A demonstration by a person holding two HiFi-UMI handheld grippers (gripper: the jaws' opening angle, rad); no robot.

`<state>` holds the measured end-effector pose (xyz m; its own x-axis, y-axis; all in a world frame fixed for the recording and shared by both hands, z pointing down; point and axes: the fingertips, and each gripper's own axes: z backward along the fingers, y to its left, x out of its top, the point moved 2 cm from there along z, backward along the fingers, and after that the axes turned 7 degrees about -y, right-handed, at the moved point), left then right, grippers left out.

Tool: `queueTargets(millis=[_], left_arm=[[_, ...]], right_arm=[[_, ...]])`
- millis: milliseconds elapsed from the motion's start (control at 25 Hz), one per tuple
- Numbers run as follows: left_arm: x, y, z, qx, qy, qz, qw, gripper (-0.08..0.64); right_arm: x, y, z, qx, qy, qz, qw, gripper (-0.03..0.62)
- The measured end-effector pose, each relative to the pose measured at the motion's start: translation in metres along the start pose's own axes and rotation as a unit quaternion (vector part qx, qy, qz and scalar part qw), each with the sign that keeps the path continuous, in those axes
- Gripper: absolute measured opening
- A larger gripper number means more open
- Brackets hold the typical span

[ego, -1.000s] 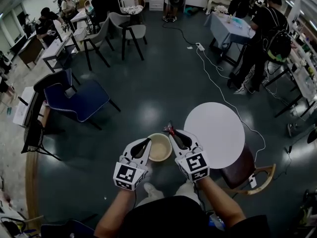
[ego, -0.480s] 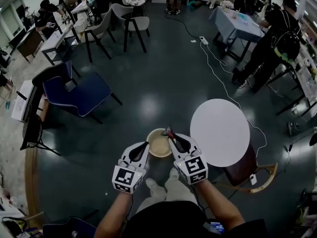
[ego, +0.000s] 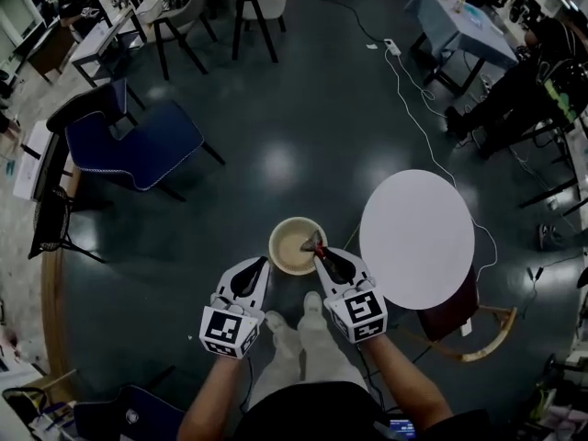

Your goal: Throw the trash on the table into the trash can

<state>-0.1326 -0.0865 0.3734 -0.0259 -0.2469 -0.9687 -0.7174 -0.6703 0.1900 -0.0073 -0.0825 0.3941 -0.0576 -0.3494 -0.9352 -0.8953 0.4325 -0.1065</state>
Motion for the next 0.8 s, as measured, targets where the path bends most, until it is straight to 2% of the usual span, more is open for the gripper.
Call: queueTargets(millis=[360,800], left_arm=[[-0.077,0.010,-0.043,0.004,0.037,0.029,0.9989,0.015],[-0.165,0.039,-0.077,0.032,0.060,0.053,0.9963,0.015]], right_arm=[[-0.078,-0.021,-0.053,0.016,0.044,-0.031,0.998,0.067],[-0.172,-0.042,-0.096,0.019,0.080,-0.059,0.995,0.067]])
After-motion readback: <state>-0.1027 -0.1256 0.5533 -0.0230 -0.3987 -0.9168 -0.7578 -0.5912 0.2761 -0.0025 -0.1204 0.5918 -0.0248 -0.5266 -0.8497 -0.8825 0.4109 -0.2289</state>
